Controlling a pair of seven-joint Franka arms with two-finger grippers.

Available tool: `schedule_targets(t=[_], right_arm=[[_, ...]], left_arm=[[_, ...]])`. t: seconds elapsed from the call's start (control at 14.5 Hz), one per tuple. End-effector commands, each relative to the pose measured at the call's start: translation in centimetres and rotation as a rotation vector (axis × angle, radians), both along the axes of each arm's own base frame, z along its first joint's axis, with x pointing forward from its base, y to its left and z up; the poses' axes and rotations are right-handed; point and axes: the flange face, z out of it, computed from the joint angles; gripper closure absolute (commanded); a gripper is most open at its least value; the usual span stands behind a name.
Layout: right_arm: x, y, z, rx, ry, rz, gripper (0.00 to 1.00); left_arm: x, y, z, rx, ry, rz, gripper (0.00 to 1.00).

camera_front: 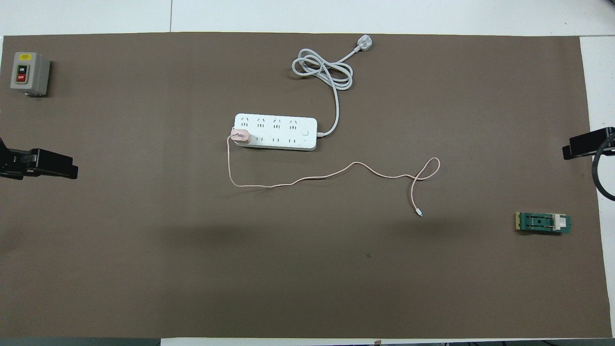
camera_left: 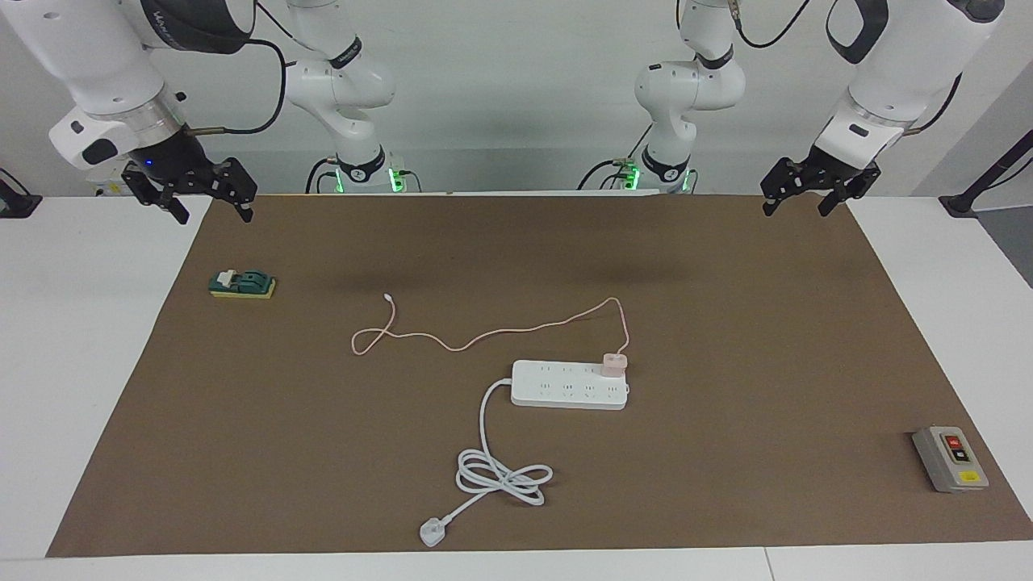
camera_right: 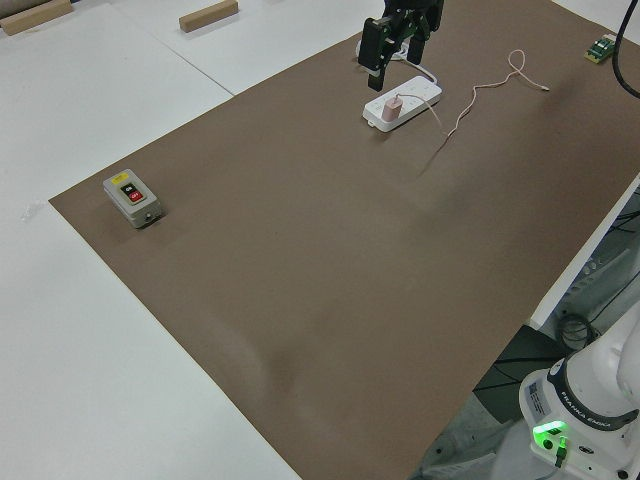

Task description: Unplug charger and place it aside

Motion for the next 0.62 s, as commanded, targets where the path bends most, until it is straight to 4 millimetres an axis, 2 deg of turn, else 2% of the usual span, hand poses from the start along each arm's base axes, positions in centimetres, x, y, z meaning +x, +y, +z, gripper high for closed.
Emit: schedule_targets(t=[0.0, 0.21, 0.28, 0.41, 0.48, 0.55], right_arm=[[-0.4, 1.9, -0.3, -0.002, 0.009, 0.024, 0.0], [-0.3, 2.0, -0.3, 0.023, 0.001, 0.009, 0.0], [-0.2, 2.5, -0.6, 0.07, 0.004, -0.079, 0.0], [-0.1, 5.0, -0.4, 0.139, 0.027, -0.338, 0.0], [-0.2, 7.7, -0.4, 0.137, 0.036, -0.382, 0.0], [-0.2, 9.3, -0.6, 0.131, 0.046, -0.422, 0.0]], left_arm=[[-0.8, 0.2, 0.2, 0.014, 0.004, -0.007, 0.0], [-0.8, 0.2, 0.2, 0.014, 0.004, -0.007, 0.0], [-0.8, 0.2, 0.2, 0.014, 0.004, -0.007, 0.0], [-0.8, 0.2, 0.2, 0.014, 0.004, -0.007, 0.0], [-0.8, 0.2, 0.2, 0.014, 0.004, -0.007, 0.0], [-0.8, -0.2, 0.2, 0.014, 0.007, -0.014, 0.0]])
